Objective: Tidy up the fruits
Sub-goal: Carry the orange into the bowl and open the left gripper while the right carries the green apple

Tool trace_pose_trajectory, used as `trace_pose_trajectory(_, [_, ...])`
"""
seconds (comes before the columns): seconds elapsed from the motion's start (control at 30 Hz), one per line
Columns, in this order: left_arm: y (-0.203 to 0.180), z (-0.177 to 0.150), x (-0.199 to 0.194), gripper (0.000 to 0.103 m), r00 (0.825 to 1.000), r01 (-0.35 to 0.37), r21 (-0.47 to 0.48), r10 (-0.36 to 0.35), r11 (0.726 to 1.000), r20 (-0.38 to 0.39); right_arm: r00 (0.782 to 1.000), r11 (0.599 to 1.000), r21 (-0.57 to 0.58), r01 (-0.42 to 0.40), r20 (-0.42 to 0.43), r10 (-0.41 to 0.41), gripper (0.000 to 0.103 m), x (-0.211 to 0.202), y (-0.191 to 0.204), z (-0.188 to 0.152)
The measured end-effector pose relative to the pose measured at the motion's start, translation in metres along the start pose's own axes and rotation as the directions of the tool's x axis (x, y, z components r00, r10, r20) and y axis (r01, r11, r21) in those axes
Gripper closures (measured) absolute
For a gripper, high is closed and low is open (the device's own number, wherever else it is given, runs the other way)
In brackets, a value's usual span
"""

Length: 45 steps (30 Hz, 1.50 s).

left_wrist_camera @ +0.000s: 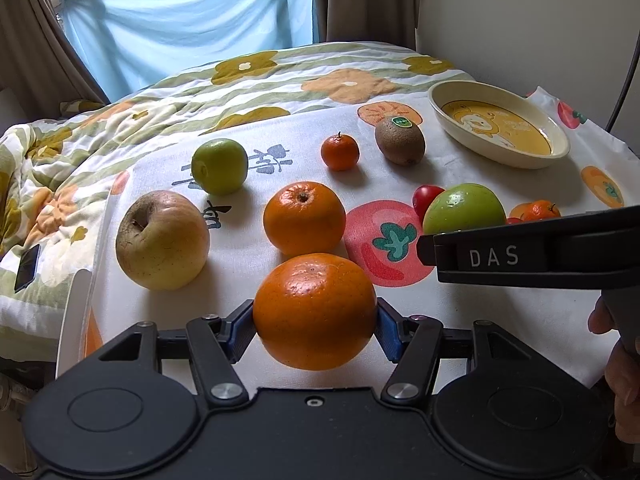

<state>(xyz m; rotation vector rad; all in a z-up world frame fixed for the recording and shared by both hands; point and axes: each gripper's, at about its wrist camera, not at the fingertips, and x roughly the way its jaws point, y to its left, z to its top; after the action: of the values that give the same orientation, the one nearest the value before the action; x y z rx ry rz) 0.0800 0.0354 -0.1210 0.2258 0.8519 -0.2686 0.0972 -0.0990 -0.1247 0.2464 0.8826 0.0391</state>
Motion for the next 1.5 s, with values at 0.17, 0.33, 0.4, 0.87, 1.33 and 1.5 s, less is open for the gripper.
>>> trace_pose_trajectory(0.17, [0.001,0.012,-0.012,0.038,1.0,0.008,-0.006,-0.008,1.0,0.027,0.999,1.0,0.004,-0.009,0.04,0.008,0.033,-0.013,0.002,0.01])
trace_pose_trajectory(0.33, [-0.003,0.033,-0.031,0.038,0.997,0.009,0.008,-0.01,1.0,0.079,0.995,1.0,0.026,-0.008,0.104,0.006,0.033,-0.036,-0.003,0.026])
trace_pose_trajectory(0.4, [-0.007,0.043,-0.038,0.038,0.995,0.009,0.011,-0.01,1.0,0.097,0.991,0.999,0.037,-0.006,0.132,0.001,0.033,-0.048,-0.009,0.035])
trace_pose_trajectory(0.87, [-0.075,0.118,-0.051,0.038,0.983,0.022,-0.005,-0.02,1.0,0.184,0.979,0.999,0.017,0.041,0.2,-0.044,0.033,-0.097,-0.1,0.095])
trace_pose_trajectory(1.33, [-0.161,0.183,0.009,0.038,0.984,0.012,0.006,-0.013,1.0,0.177,0.986,0.996,-0.064,0.056,0.16,-0.045,0.033,-0.061,-0.214,0.148])
trace_pose_trajectory(1.5, [-0.175,0.2,0.046,0.038,0.986,0.002,0.032,-0.007,0.999,0.164,0.991,0.995,-0.096,0.039,0.132,-0.026,0.033,-0.033,-0.23,0.16])
